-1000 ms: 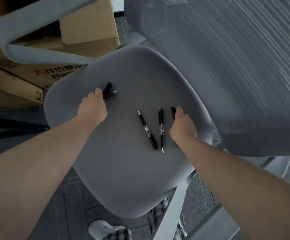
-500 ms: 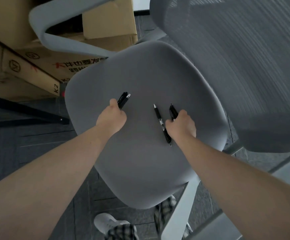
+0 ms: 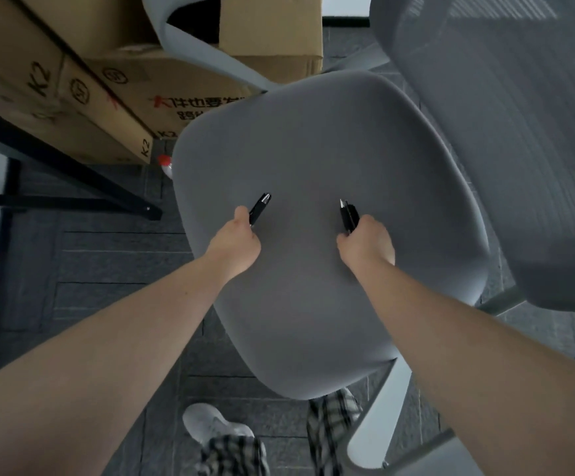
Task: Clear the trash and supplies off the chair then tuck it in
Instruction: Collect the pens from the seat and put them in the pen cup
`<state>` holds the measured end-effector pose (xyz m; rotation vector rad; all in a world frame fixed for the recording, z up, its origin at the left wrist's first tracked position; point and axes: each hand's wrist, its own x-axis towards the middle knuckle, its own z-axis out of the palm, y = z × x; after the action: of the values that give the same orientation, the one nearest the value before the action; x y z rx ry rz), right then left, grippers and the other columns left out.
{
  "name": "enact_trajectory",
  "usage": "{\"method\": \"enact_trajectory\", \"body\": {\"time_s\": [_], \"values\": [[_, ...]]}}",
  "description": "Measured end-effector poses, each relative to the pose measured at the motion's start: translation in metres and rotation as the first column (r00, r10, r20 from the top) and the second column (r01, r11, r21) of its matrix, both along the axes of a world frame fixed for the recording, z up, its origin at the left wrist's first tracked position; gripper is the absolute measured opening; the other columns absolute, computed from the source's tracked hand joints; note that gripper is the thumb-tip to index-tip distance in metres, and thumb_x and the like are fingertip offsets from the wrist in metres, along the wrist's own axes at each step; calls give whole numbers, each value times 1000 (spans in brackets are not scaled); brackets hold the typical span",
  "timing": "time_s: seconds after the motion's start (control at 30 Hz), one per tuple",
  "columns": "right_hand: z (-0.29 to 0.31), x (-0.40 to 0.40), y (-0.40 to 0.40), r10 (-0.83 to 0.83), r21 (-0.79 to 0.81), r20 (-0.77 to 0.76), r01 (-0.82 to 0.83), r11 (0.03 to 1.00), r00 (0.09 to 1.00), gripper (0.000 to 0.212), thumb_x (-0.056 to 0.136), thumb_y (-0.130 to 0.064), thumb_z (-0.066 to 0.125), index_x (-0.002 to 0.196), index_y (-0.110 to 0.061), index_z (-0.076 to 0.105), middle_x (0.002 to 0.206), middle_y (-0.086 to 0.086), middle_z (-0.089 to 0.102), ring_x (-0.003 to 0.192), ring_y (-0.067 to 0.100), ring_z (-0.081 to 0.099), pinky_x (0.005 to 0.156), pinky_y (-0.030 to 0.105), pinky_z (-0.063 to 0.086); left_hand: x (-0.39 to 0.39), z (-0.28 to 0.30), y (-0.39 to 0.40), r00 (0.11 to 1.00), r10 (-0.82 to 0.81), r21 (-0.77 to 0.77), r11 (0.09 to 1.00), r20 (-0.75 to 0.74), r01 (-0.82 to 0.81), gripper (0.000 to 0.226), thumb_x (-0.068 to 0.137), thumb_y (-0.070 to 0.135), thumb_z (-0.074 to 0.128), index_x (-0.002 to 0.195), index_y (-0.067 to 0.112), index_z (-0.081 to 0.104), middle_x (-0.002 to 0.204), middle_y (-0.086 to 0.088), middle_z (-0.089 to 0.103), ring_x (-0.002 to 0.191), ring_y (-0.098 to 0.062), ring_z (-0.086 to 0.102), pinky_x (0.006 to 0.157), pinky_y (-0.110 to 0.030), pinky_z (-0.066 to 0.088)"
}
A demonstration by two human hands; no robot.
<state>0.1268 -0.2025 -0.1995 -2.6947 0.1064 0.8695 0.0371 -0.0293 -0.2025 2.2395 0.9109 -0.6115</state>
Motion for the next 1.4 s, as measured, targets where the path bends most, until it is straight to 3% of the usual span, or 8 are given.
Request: {"method": "enact_trajectory", "body": {"time_s": [0.17,0.3,0.47,0.7,0.87,0.97,1.1,1.4], "values": [[16,-10,11,56,-22,21,-56,998,998,23,87,-22,54,107,-11,49,86,5,56,76,29,52,58,30,38,-15,16,14,989,142,-80,987,31,-139,7,99,14,35,97,8,36,69,-4,41,63,-28,44,55,-34,34],[49,-23,31,185,1,12,-185,983,983,13,88,-19,52,95,-15,43,67,-2,43,73,28,50,53,28,32,-24,63,36,904,398,-283,895,160,-344,31,98,18,39,69,22,29,63,2,31,53,-19,42,51,-18,34],[97,-53,74,334,163,-78,-319,934,939,8,85,-15,50,90,-14,44,75,2,49,73,26,51,55,29,36,-70,131,66,906,393,-313,890,159,-331,9,100,16,40,99,8,44,78,-10,42,63,-15,37,55,-27,30],[196,-121,177,610,333,-84,-555,762,788,17,85,-8,47,74,-19,42,72,4,47,61,21,46,53,30,38,-173,240,125,911,355,-227,924,209,-308,28,100,40,38,99,14,46,72,1,44,62,-11,42,54,-24,32],[273,-194,257,730,465,26,-655,596,683,17,86,-8,51,100,-18,51,80,0,52,69,18,50,53,24,39,-258,307,173,835,456,-154,890,306,-430,21,102,33,35,108,15,45,76,-2,51,59,-10,43,50,-22,35],[314,-246,299,765,546,29,-651,528,644,16,84,-3,51,92,-17,51,77,3,49,65,19,47,55,26,38,-313,334,201,741,528,-126,840,415,-528,16,101,27,37,107,15,44,81,-5,58,65,-14,49,58,-26,40],[342,-322,347,763,666,54,-592,453,644,26,78,0,52,69,-24,46,77,6,51,68,23,46,64,34,40,-391,357,228,489,662,-196,687,568,-700,15,99,26,40,109,15,44,72,-4,46,60,-17,43,65,-38,43],[346,-486,415,786,838,-119,-363,407,607,25,79,6,49,71,-18,48,67,3,51,54,17,41,57,28,38,-546,356,256,96,761,-375,420,641,-826,13,99,26,40,86,24,40,68,2,38,62,-13,39,76,-32,45]]}}
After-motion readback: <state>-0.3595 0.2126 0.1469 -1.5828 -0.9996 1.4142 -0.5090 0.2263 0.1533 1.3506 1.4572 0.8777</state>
